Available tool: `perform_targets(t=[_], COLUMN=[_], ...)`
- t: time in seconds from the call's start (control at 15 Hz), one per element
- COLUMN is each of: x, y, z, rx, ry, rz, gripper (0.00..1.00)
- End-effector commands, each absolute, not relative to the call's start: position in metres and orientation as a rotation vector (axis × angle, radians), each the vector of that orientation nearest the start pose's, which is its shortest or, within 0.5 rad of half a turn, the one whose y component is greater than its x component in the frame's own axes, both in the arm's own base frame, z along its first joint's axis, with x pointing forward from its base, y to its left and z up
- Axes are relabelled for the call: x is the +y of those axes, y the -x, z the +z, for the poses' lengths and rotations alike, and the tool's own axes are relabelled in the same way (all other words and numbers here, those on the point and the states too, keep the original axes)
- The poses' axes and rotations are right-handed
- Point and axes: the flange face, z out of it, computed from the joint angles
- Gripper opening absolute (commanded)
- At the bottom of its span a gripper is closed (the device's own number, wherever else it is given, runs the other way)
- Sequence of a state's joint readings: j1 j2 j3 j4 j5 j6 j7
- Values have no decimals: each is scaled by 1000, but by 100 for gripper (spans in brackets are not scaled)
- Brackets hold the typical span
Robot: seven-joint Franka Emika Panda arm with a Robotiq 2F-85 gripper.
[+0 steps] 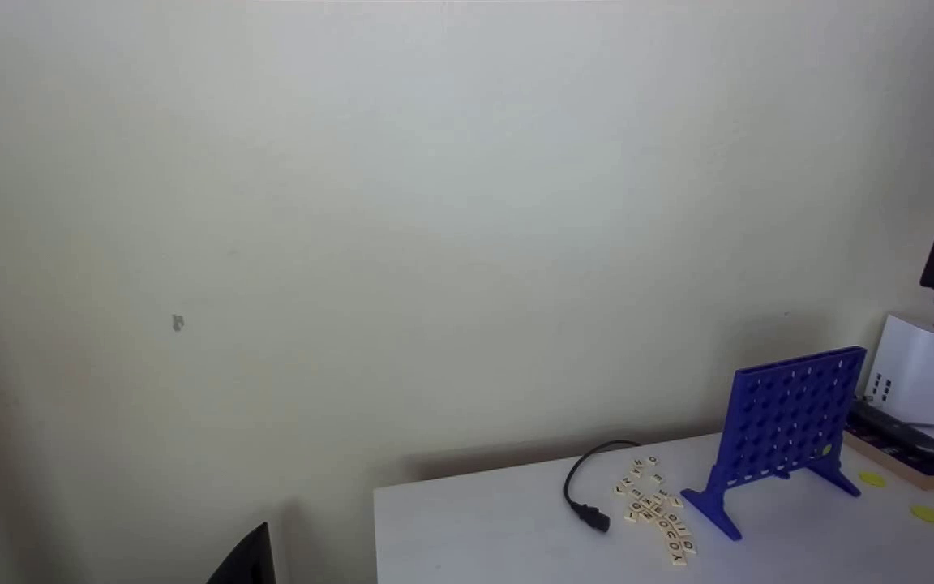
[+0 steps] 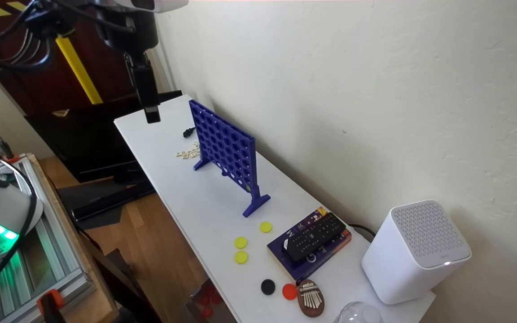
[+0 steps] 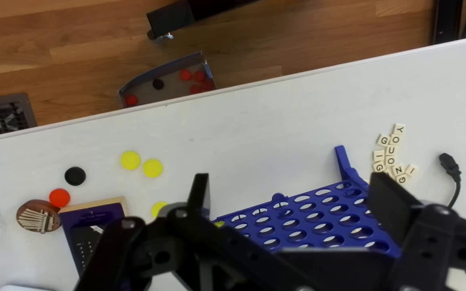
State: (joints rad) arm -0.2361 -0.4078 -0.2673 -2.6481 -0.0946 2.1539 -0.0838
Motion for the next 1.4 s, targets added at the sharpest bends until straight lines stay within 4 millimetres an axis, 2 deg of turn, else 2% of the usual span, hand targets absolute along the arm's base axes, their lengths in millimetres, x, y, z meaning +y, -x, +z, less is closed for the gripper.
perform_targets(t=[0.0, 0.8, 0.87, 0.93, 1.33], x=[-195, -241, -243, -236, -239], y=[-334, -326, -325, -325, -325], z=[352, 320, 317, 324, 318], rx=[499, 585, 589, 594, 602], ry=[3041, 3031, 3037, 3037, 3036], rz=[76, 37, 48, 56, 66], gripper=[100, 100, 100, 100, 100])
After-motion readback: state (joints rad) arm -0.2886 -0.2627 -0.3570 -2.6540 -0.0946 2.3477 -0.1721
